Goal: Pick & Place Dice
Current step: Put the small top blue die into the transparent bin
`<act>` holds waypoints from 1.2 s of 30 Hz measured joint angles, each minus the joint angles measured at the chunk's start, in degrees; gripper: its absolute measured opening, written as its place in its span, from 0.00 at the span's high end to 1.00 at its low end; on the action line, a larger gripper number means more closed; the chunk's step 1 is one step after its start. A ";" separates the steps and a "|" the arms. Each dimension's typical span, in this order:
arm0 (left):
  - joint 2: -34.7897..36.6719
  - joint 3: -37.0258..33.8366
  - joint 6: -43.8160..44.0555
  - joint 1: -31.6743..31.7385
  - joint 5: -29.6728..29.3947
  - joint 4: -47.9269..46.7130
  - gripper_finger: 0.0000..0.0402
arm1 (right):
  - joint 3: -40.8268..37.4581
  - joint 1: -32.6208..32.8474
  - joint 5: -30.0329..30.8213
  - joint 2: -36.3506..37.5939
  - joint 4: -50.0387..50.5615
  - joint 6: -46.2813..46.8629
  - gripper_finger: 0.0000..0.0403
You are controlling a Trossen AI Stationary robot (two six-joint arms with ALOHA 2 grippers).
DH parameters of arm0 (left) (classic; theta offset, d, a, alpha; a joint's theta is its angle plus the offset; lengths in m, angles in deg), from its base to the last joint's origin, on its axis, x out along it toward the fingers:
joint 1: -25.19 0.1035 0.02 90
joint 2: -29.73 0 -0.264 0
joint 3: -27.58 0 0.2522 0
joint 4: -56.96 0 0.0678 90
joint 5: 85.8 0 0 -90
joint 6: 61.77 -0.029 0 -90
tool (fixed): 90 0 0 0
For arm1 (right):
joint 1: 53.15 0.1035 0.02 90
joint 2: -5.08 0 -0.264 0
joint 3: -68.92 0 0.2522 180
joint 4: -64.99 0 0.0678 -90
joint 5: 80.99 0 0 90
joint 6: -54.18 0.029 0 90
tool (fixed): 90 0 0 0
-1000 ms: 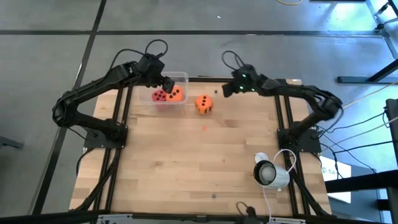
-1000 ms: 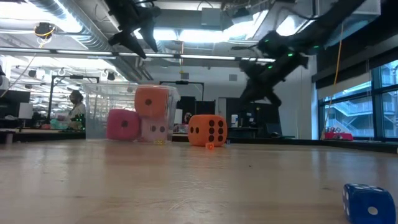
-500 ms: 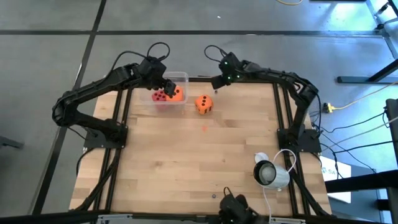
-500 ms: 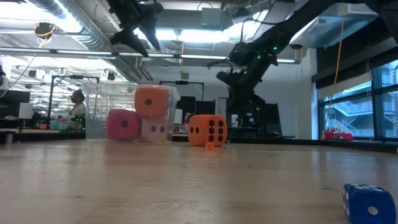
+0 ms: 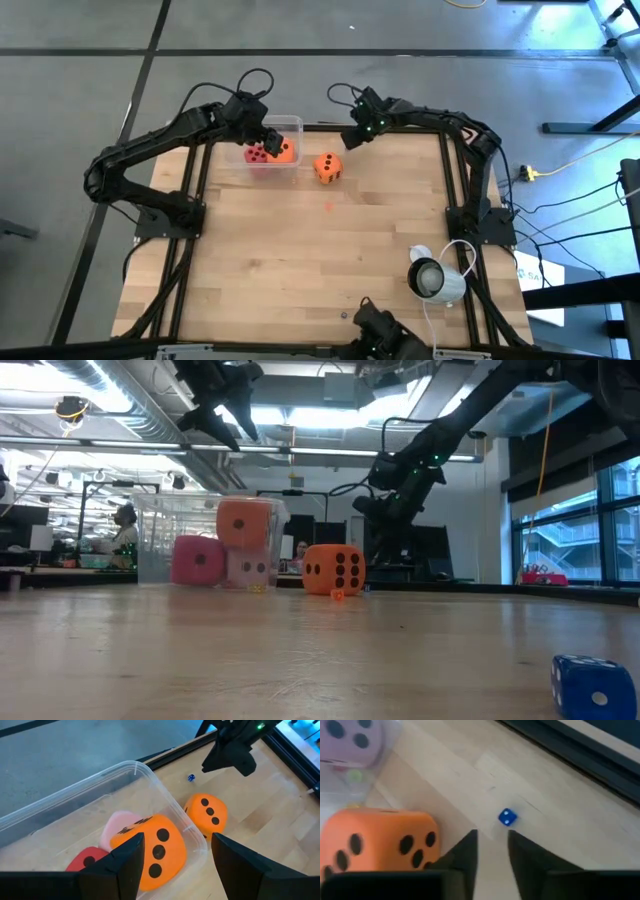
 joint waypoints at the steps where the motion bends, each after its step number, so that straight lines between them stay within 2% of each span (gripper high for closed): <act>1: 0.00 0.00 -0.02 0.00 0.00 0.01 0.45 | 0.00 0.00 0.30 -0.09 -0.01 -0.28 0.67; 5: 0.00 0.00 -0.02 0.00 0.00 0.04 0.45 | 0.00 0.13 2.22 -0.09 -0.39 -1.58 0.51; 8: 0.00 0.00 -0.02 0.00 0.03 0.46 0.45 | 0.00 0.13 4.18 -0.27 -0.24 -1.75 0.47; 14: 0.00 0.00 0.49 0.00 0.22 3.05 0.45 | 2.65 0.14 1.75 -3.42 2.03 -0.38 0.51; 19: 0.00 0.00 1.31 0.00 1.06 3.27 0.45 | 9.82 0.69 1.81 -7.71 7.37 -0.39 0.55; 26: 0.00 0.00 1.49 0.00 1.90 3.25 0.45 | 18.10 0.78 2.62 -12.89 15.68 -0.88 0.56; 36: 0.00 0.00 1.49 0.00 1.88 3.34 0.45 | 19.54 0.07 1.56 -15.06 17.68 -0.87 0.56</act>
